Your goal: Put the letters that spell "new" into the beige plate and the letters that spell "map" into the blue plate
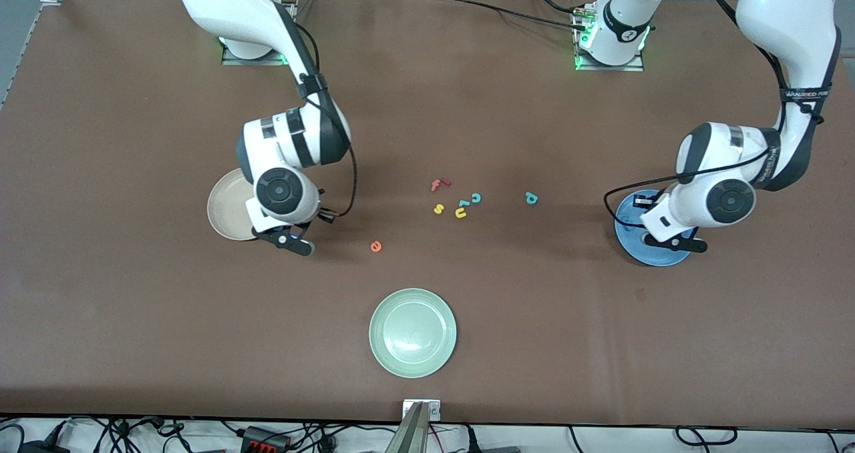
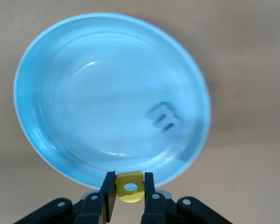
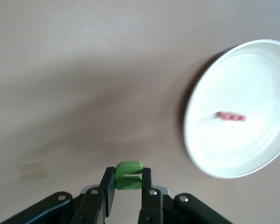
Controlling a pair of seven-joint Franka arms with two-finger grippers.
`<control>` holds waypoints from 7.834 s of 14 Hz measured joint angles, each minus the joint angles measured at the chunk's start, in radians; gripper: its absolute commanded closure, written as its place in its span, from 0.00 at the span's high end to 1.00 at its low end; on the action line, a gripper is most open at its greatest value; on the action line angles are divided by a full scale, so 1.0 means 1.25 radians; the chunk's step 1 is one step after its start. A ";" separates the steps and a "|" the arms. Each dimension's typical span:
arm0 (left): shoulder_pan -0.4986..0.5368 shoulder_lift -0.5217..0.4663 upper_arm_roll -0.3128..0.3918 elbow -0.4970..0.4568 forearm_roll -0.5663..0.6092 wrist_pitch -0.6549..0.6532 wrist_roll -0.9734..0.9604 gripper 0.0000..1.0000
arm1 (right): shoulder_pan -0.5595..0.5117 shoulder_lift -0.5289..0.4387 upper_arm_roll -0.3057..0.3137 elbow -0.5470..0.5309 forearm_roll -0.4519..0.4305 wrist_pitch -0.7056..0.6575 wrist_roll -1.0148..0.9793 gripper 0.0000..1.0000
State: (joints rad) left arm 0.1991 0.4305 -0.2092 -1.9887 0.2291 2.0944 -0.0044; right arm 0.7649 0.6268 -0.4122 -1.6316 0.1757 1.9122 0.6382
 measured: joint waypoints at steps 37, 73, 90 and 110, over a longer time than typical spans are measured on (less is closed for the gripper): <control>-0.036 0.101 -0.291 -0.134 0.007 0.364 -0.996 0.19 | -0.054 0.128 0.105 0.150 0.002 0.204 -0.392 1.00; 0.314 0.102 -0.330 0.053 0.227 0.014 -0.103 1.00 | -0.033 0.229 0.162 0.216 0.031 0.272 -0.745 0.54; 0.316 -0.032 -0.547 0.396 0.173 -0.501 -0.057 1.00 | -0.078 0.117 0.083 0.184 0.032 0.069 -0.688 0.15; -0.174 -0.418 0.105 0.168 -0.161 -0.345 0.121 1.00 | -0.085 -0.053 -0.071 -0.170 0.032 0.022 -0.682 1.00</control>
State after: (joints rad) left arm -0.0178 -0.0919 -0.0781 -1.7787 0.0279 1.6627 0.1468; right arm 0.6581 0.5602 -0.5011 -1.8442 0.2157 1.9392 -0.2141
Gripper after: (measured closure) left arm 0.000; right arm 0.687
